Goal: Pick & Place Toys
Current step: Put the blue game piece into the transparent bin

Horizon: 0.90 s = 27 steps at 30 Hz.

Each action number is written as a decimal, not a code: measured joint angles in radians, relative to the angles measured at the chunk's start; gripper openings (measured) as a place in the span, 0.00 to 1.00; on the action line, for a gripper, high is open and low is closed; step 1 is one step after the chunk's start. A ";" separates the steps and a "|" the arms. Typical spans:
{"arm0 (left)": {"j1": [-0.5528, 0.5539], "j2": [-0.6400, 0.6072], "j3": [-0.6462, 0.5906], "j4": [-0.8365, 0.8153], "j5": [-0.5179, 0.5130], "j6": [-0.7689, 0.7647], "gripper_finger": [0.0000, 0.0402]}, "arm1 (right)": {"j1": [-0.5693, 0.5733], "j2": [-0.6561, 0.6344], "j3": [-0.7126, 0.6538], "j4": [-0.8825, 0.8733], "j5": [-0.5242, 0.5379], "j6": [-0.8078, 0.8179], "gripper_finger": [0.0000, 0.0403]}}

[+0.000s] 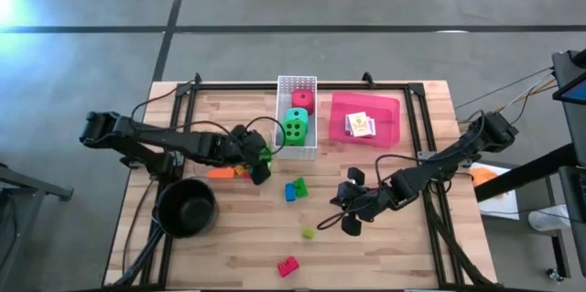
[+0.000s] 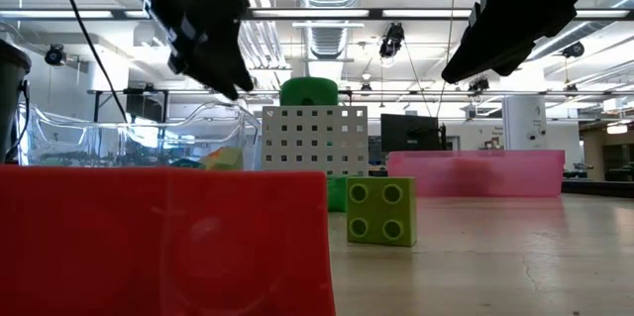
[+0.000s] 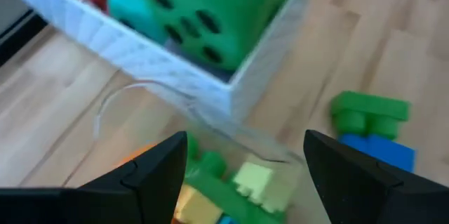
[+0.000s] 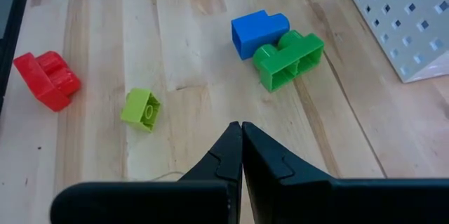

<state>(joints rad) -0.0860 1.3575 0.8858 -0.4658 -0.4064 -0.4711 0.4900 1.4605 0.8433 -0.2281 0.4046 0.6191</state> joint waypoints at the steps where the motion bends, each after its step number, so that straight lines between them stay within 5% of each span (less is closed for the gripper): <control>1: -0.012 0.000 0.008 -0.002 -0.001 0.000 0.71 | 0.000 0.000 0.000 0.000 0.000 -0.002 0.02; 12: -0.200 0.024 0.026 0.105 0.001 0.060 0.71 | 0.000 0.000 0.000 0.000 0.000 -0.002 0.02; 18: -0.229 0.139 0.047 0.226 0.000 0.294 0.71 | 0.000 0.000 0.000 0.003 0.000 -0.003 0.02; 27: -0.232 0.343 0.216 0.110 0.004 0.310 0.71 | -0.003 0.000 0.000 0.007 -0.001 -0.067 0.02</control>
<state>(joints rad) -0.3178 1.7006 1.1019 -0.3560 -0.4027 -0.1609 0.4869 1.4601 0.8429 -0.2207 0.4038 0.5518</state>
